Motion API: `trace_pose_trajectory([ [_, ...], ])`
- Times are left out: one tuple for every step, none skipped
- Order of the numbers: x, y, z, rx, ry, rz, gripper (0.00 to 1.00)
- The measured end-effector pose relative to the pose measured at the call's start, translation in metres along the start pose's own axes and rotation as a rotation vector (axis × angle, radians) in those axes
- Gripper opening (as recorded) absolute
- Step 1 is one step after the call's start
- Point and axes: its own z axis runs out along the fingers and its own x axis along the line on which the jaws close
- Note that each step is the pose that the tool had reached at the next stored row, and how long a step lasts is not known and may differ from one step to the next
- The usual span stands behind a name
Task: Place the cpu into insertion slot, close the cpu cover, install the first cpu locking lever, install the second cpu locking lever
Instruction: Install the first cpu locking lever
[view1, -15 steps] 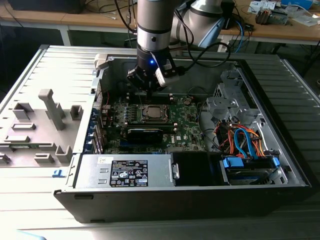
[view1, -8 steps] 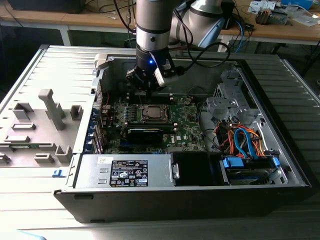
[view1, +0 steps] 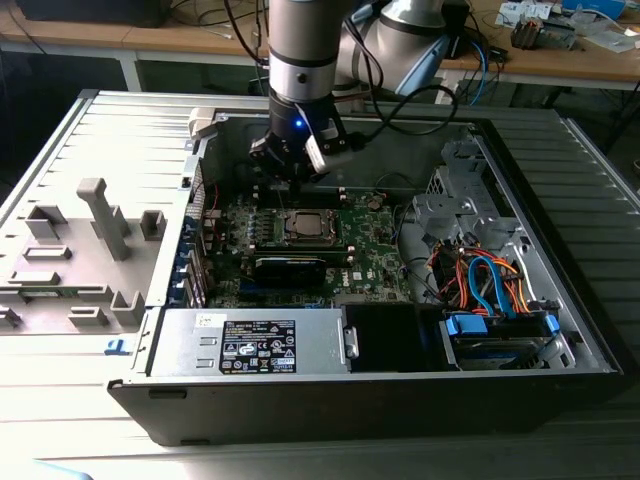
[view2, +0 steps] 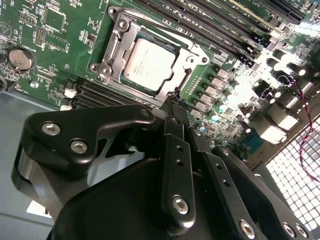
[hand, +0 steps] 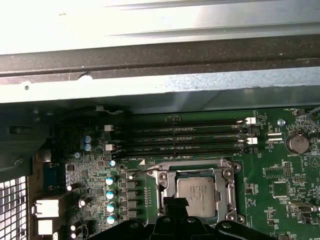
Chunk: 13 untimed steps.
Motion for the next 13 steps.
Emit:
trace_pose_trajectory([
  [0.0005,0.0000,0.0000,0.0000,0.0001,0.000,0.11],
  [0.0010,-0.0001,0.0000,0.0001,0.0001,0.000,0.11],
  [0.0014,-0.0001,0.0000,0.0001,0.0001,0.000,0.11],
  [0.0018,-0.0001,0.0000,0.0000,0.0000,0.000,0.11],
  [0.0025,-0.0001,0.0000,0.0000,0.0001,0.000,0.11],
  [0.0030,-0.0002,0.0000,0.0001,0.0000,0.000,0.11],
  [0.0035,-0.0002,0.0001,0.0001,0.0001,0.000,0.11],
  [0.0045,-0.0002,0.0001,0.0000,0.0001,0.000,0.11],
  [0.0054,-0.0003,0.0001,0.0000,0.0000,0.000,0.11],
  [0.0060,-0.0003,0.0001,0.0000,0.0000,0.000,0.11],
  [0.0066,-0.0003,0.0001,0.0000,0.0001,0.000,0.11],
  [0.0078,-0.0004,0.0002,0.0000,0.0001,0.000,0.11],
  [0.0085,-0.0004,0.0002,0.0000,0.0000,0.000,0.11],
])
